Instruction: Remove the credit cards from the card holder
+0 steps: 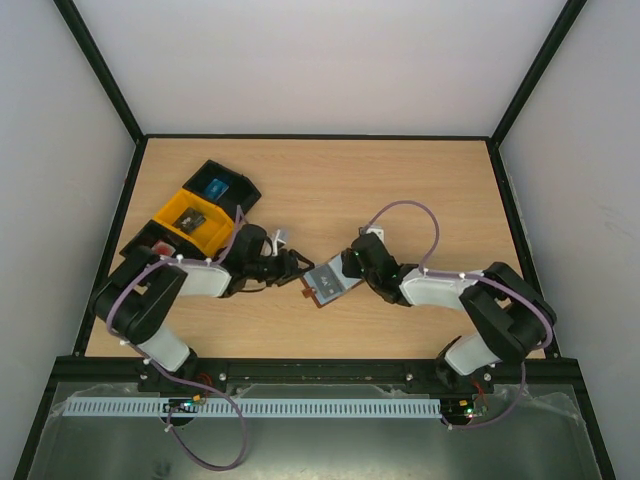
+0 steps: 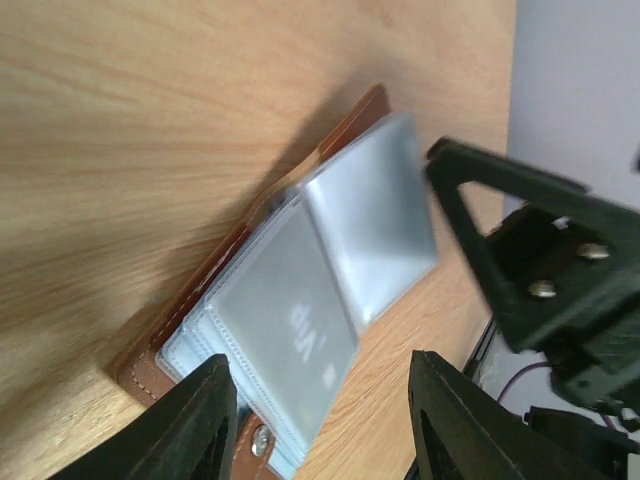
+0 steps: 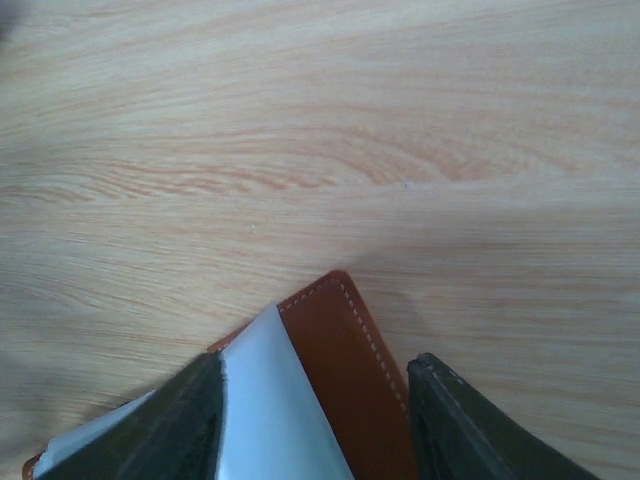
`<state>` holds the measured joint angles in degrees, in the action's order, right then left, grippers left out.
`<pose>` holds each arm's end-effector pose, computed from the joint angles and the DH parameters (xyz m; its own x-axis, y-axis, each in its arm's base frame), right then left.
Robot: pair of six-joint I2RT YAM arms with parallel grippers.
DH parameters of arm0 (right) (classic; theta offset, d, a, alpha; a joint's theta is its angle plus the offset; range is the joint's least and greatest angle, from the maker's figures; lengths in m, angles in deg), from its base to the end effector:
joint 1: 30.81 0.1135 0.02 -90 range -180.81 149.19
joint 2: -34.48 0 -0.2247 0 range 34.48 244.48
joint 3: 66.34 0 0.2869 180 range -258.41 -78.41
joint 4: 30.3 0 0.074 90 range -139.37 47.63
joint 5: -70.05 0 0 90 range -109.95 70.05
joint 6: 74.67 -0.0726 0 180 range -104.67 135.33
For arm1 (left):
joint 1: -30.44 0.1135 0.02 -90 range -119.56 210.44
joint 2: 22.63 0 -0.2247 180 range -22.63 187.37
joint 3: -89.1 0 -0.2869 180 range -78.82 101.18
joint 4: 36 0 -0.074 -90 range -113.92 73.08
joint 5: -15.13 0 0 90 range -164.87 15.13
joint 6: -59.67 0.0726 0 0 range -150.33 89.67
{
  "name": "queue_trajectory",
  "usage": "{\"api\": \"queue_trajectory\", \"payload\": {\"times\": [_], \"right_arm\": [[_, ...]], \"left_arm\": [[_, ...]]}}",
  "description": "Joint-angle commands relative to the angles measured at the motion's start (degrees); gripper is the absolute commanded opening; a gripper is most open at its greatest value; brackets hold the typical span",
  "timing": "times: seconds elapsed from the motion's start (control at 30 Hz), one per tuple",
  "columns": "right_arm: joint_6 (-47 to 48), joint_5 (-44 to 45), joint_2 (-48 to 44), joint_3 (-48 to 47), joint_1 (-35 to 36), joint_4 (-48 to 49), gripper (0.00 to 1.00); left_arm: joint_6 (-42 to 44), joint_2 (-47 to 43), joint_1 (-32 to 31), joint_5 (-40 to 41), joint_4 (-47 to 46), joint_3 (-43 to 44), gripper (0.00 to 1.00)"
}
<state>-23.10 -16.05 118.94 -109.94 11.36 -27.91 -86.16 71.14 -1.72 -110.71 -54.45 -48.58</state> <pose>0.2479 0.2178 0.0584 -0.7530 0.1547 -0.6396 -0.2072 0.8668 0.4535 0.2525 -0.2090 0.0410 -0.9599 -0.1887 -0.2072 0.0944 0.4785 -0.8730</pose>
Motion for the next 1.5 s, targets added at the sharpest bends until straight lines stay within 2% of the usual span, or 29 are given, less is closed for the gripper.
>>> {"api": "queue_trajectory", "payload": {"times": [0.0, 0.1, 0.33, 0.63, 0.8, 0.93, 1.07, 1.2, 1.47], "right_arm": [[1.73, -3.29, 2.69, -1.73, -0.21, -3.15, 0.43], [1.75, -5.19, 2.48, -0.18, -0.23, -3.09, 0.35], [-3.39, -10.39, -0.67, 6.18, 1.71, 0.30, 0.34], [-9.74, -10.14, -4.27, 9.20, 7.13, 2.37, 0.33], [-9.12, -5.98, -7.71, 8.37, 7.57, -2.86, 0.34], [-9.29, -2.28, -13.44, 8.01, 7.55, -6.57, 0.43], [-10.13, -3.68, -16.32, 6.89, 7.57, -5.67, 0.40], [-12.09, -8.58, -14.62, 6.47, 7.64, 0.37, 0.35], [-14.87, -12.83, -3.78, 2.52, 8.63, 7.13, 0.33]], "left_arm": [[3.50, -5.52, 1.74, 1.12, 4.93, -0.53, 0.50], [4.76, -8.69, 2.97, 1.99, 8.57, -1.03, 0.51], [7.58, -10.94, 3.69, 1.96, 13.53, -1.02, 0.57], [4.23, -10.66, 3.56, -1.61, 7.01, -4.30, 0.58], [2.81, -9.55, 3.55, -2.74, 4.12, -5.25, 0.58], [1.87, -8.99, 3.60, -4.03, 0.51, -5.99, 0.60], [0.77, -7.02, 3.60, -5.87, -3.21, -6.17, 0.62], [-1.31, -4.78, 3.60, -7.29, -7.91, -6.70, 0.62], [-0.56, -3.11, 3.60, -6.41, -7.69, -6.60, 0.62]]}}
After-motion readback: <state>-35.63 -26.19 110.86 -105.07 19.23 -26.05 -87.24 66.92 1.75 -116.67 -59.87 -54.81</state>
